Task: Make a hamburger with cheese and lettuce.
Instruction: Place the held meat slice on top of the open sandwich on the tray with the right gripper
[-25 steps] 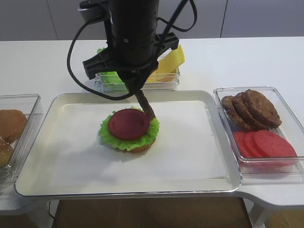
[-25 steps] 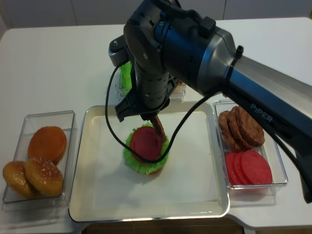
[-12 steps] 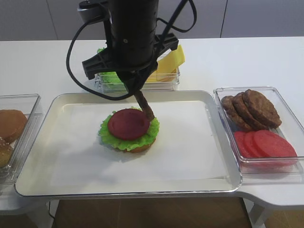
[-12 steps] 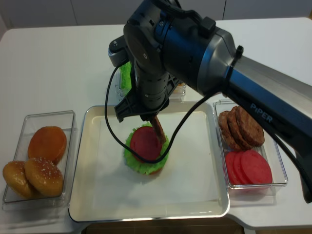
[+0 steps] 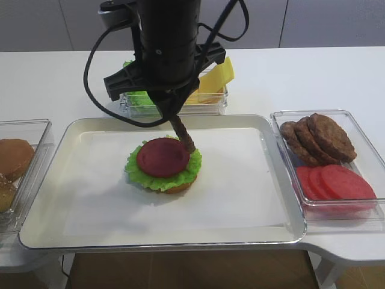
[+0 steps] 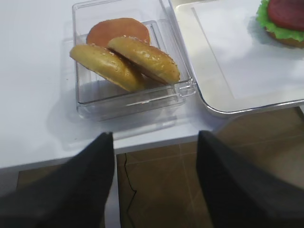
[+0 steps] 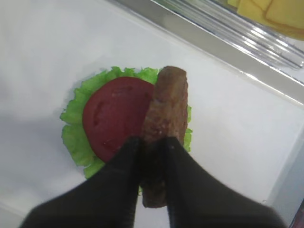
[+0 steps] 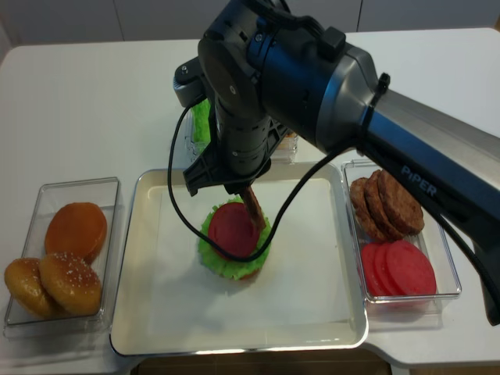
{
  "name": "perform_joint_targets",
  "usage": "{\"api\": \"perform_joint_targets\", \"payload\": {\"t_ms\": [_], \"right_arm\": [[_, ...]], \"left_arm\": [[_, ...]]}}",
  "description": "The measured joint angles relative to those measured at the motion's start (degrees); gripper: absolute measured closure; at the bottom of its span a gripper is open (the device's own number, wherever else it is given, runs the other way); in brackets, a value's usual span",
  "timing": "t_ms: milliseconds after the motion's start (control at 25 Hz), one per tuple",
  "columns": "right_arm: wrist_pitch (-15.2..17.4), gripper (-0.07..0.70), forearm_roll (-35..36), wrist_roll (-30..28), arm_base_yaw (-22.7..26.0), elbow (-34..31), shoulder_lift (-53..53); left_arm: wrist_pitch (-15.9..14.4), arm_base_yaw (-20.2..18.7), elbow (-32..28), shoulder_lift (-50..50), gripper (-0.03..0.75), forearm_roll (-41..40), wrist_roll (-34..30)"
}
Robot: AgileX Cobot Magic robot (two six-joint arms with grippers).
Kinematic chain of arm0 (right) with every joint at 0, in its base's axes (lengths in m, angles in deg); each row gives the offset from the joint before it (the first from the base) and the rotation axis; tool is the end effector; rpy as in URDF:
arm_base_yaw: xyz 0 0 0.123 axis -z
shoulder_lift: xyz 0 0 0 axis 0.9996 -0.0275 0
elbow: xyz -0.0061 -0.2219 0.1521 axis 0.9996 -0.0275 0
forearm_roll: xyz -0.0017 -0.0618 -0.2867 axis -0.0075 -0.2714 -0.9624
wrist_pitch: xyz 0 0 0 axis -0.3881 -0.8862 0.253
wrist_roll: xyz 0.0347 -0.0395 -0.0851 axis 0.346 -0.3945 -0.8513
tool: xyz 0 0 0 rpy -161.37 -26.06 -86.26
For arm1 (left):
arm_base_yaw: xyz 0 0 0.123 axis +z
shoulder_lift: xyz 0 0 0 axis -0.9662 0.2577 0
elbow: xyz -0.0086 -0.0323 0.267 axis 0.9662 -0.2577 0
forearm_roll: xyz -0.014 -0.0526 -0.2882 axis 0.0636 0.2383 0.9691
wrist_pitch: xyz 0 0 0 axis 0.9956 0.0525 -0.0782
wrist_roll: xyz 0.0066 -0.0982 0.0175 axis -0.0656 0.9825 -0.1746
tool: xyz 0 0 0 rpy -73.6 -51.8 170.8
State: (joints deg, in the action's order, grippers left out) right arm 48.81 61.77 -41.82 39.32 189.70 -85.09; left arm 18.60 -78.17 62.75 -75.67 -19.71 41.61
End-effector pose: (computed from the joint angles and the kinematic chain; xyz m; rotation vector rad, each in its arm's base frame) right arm 0.3069 0.3369 0.2749 -0.7336 2.7234 0.1075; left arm 0.0481 -0.0007 0.2806 0.0558 2.1594 -0.0054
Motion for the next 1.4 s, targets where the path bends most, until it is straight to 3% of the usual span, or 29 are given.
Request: {"api": "perform_joint_targets", "payload": {"t_ms": [1400], "right_arm": [[0.0,0.475,0.7,0.0,0.0,0.0,-0.6]], "left_arm": [[0.0,0.0,0.0,0.0,0.302,0.0,0.0]]}}
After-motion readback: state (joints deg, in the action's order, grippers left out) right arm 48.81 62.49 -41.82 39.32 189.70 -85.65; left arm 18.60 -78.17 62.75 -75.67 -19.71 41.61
